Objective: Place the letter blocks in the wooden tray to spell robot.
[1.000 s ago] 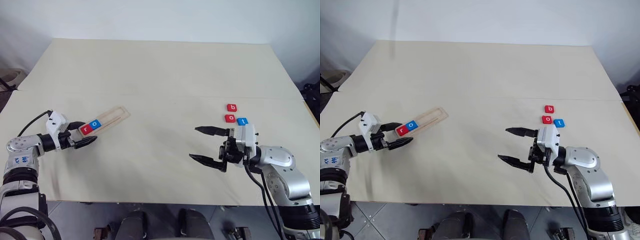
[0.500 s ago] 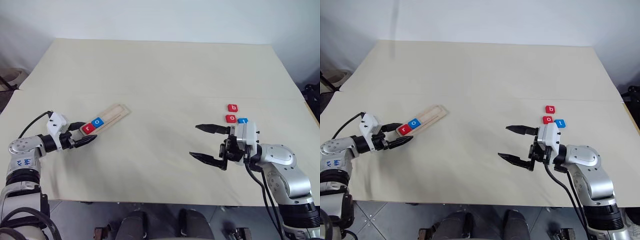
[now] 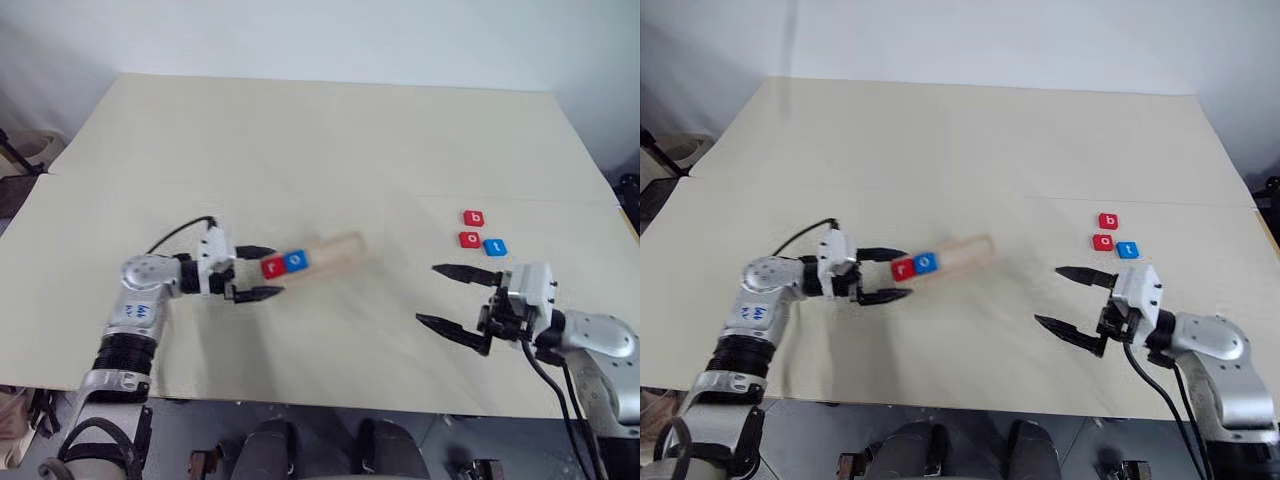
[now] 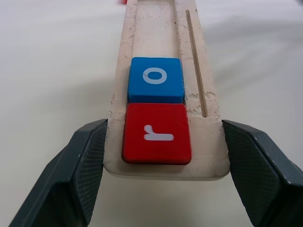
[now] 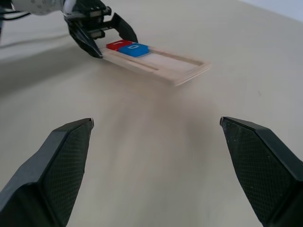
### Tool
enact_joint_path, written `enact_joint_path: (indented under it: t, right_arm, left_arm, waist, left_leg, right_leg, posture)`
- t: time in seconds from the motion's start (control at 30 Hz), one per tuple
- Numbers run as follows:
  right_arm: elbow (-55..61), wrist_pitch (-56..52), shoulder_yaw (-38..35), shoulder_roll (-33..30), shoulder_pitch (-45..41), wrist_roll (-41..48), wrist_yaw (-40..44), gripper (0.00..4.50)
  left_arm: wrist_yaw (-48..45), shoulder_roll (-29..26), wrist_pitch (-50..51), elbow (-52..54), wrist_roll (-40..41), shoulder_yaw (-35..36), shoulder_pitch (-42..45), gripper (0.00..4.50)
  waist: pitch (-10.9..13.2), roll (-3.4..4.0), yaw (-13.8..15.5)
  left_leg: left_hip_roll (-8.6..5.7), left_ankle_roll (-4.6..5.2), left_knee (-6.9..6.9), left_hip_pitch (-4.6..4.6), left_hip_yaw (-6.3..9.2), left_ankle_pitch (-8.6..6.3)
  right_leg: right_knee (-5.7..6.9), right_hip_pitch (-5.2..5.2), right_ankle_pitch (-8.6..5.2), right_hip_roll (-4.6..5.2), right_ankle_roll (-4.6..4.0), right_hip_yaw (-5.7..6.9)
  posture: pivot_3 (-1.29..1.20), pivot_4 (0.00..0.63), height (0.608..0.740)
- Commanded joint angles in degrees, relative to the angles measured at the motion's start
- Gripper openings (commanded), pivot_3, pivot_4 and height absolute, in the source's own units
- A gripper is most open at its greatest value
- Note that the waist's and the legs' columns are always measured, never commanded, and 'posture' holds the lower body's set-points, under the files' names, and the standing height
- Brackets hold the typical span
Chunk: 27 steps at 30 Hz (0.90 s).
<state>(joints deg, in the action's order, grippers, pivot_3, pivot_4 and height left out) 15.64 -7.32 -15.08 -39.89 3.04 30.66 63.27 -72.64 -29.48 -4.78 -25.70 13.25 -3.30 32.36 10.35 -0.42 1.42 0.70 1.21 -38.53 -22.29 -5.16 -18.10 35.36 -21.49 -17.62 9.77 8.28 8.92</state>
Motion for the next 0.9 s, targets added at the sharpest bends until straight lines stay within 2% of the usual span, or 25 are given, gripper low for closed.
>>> enact_joint_path:
  t: [0.03, 0.13, 0.4, 0.9]
  right_arm:
    - [4.4, 0.9, -5.4, -0.9, 4.2, 1.3, -1.2, 4.50]
    - [7.3, 0.8, -10.4, -0.4, 11.2, 1.8, -2.1, 4.50]
    - [11.5, 1.1, -16.4, 1.9, 22.8, 2.5, -4.0, 4.50]
    - [11.7, 2.6, -16.7, 3.2, 25.7, 3.1, -5.0, 4.50]
  left_arm:
    - [0.0, 0.7, 0.0, 0.8, -3.2, -3.6, 3.3, 3.40]
    - [1.6, 2.9, -0.2, -1.9, -7.6, -8.0, 6.8, 3.40]
    - [2.3, 7.7, 2.9, -6.6, -12.0, -13.2, 12.1, 3.40]
    - [5.6, 9.5, 5.4, -8.6, -13.0, -13.3, 12.9, 3.40]
  waist:
    - [0.0, 0.00, -0.1]
    - [0.0, 0.01, 0.5]
    - [0.0, 0.00, 0.2]
    - [0.0, 0.01, 0.2]
  left_leg:
    - [0.01, 0.00, 0.00, 0.01, 0.00, 0.00]
    - [0.01, 0.00, -0.01, 0.01, 0.01, -0.01]
    - [0.02, 0.08, -0.16, -0.02, -0.01, -0.13]
    - [0.04, 0.11, -0.35, 0.00, 0.05, -0.15]
  right_leg:
    - [0.01, 0.00, 0.00, -0.01, 0.00, -0.01]
    - [0.00, 0.02, 0.00, -0.03, -0.01, 0.00]
    - [-0.04, 0.07, 0.01, -0.03, 0.00, -0.03]
    - [0.00, 0.15, 0.01, -0.03, 0.00, -0.05]
  posture:
    - [0.00, 0.150, 0.740]
    - [0.00, 0.150, 0.740]
    - [0.00, 0.150, 0.740]
    - [0.00, 0.150, 0.740]
